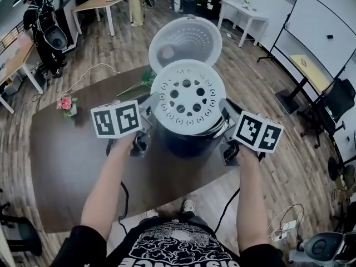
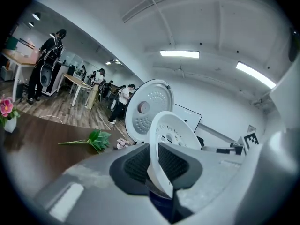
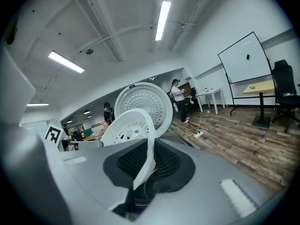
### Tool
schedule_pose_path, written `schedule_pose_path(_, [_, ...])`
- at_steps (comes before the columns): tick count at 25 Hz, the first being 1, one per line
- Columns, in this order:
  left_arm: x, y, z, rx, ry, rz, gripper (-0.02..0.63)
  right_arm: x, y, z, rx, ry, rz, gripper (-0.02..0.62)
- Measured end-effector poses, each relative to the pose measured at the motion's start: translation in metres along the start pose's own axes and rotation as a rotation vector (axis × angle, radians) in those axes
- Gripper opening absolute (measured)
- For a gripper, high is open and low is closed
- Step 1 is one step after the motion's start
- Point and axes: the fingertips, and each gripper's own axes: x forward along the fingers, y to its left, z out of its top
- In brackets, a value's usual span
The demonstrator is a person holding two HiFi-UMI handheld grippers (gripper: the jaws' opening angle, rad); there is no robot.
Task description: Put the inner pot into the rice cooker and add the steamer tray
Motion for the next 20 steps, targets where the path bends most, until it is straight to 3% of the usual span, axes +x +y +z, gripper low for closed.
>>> schedule_pose_path(9, [0.020, 0.010, 0.000, -0.070, 0.084, 0.024, 0.060, 0.014, -0.012, 0.004, 0.086, 0.044, -0.020, 0.038])
schedule_pose_path(20, [0.039, 0.022, -0.028, -0.073, 0.173, 0.070, 0.061, 0.030, -0.038, -0.023, 0.124, 0.126, -0.067, 0.041])
